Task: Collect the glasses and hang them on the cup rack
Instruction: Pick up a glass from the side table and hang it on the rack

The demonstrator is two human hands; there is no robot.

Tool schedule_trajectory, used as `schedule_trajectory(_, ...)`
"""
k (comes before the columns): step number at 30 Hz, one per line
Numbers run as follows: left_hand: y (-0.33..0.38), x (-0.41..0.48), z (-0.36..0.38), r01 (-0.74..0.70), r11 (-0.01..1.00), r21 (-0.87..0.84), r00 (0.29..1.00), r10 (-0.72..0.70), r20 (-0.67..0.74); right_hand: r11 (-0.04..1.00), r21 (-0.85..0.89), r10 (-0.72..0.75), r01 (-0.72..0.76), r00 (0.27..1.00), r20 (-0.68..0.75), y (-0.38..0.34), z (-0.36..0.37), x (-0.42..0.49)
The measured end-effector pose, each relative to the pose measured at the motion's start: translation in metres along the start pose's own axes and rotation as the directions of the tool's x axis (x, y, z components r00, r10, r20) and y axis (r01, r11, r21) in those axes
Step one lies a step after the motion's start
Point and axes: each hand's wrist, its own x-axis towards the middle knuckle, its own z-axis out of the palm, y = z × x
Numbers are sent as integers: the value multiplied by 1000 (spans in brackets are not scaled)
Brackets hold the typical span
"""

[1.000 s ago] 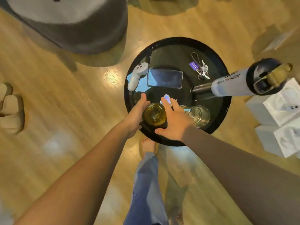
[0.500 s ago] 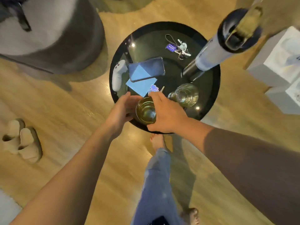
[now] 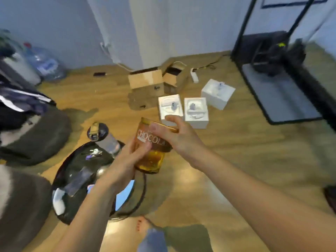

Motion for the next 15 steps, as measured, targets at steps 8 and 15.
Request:
schedule_trajectory(8,21,18,358,-110,978,179,835,-6,551,991,47,-85,123,871,-485,20,-317,-212)
schedule_trajectory(15,-20,-9,633,-228,948,221,559,-59,827,961,210,62,181,599,-798,87,-498,-397)
